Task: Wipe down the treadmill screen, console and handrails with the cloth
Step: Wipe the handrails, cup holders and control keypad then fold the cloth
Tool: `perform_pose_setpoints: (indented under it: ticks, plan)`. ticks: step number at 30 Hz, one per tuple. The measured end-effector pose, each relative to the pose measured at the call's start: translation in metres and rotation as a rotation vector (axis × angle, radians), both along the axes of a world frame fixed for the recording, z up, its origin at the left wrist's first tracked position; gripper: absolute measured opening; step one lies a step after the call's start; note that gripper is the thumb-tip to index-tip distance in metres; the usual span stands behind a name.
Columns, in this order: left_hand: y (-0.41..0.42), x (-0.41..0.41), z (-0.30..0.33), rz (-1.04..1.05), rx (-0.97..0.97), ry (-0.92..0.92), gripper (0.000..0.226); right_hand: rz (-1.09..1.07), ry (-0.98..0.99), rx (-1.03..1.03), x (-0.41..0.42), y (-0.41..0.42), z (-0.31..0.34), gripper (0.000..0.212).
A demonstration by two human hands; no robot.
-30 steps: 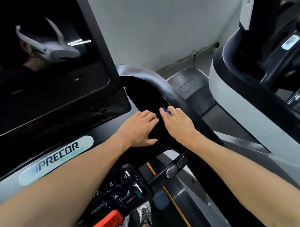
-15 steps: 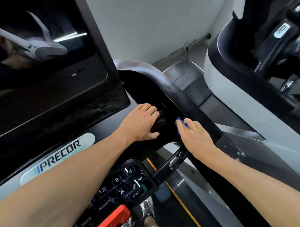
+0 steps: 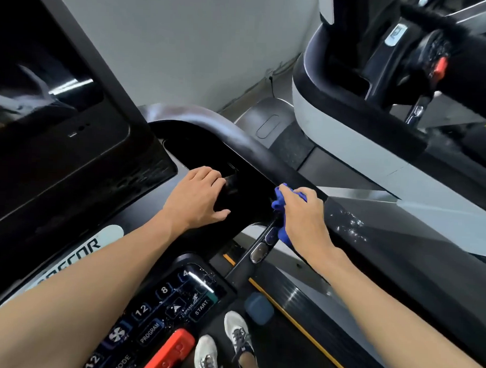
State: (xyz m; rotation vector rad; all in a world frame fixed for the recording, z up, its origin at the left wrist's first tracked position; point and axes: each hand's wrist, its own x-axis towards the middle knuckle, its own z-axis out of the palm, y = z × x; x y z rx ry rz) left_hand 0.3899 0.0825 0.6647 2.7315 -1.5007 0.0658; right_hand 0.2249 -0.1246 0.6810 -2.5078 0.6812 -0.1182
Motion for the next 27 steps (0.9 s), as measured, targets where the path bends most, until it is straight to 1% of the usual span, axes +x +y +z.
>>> perform_pose_setpoints:
  ticks: [1,2,3,5,7,9,11,13,15,16,19,22,25,27]
  plan:
    - [0.000,-0.001,0.001,-0.004,-0.004,-0.009,0.077,-0.054,-0.099,-0.053,0.004,-0.006,-0.004,0.029]
    - [-0.001,-0.002,0.003,-0.009,-0.013,-0.014,0.080,-0.050,-0.128,-0.164,0.011,-0.012,-0.009,0.034]
    - [-0.005,-0.003,0.005,-0.013,-0.020,-0.015,0.085,-0.009,-0.091,-0.289,0.018,-0.017,-0.014,0.040]
    - [-0.020,-0.005,0.010,-0.027,0.003,-0.007,0.097,0.056,0.080,-0.442,0.038,-0.021,-0.027,0.057]
    - [-0.045,-0.011,0.014,-0.068,0.028,-0.002,0.101,0.034,0.182,-0.515,0.052,-0.021,-0.032,0.072]
    - [-0.071,-0.021,0.020,-0.119,0.039,0.005,0.098,0.033,0.200,-0.547,0.048,-0.025,-0.030,0.078]
    - [-0.091,-0.031,0.022,-0.147,0.069,0.002,0.099,0.002,0.201,-0.571,0.018,-0.033,-0.028,0.080]
    - [-0.106,-0.040,0.020,-0.183,0.123,0.009,0.098,-0.057,0.243,-0.619,-0.023,-0.041,-0.023,0.082]
    - [-0.117,-0.050,0.016,-0.226,0.180,0.023,0.096,-0.068,0.285,-0.641,-0.049,-0.045,-0.024,0.086]
    - [-0.121,-0.055,0.014,-0.239,0.203,0.035,0.096,-0.080,0.300,-0.630,-0.050,-0.045,-0.026,0.088]
    - [-0.125,-0.067,0.007,-0.222,0.198,0.062,0.100,-0.083,0.313,-0.572,-0.015,-0.043,-0.027,0.090]
    - [-0.126,-0.069,0.000,-0.201,0.156,-0.017,0.097,0.009,0.314,-0.551,0.011,-0.045,-0.022,0.088]
    - [-0.128,-0.070,0.005,-0.191,0.194,-0.026,0.097,0.109,0.313,-0.460,0.000,-0.069,-0.006,0.099]
    - [-0.131,-0.075,0.012,-0.163,0.258,-0.017,0.105,0.090,0.355,-0.399,-0.023,-0.094,0.004,0.095]
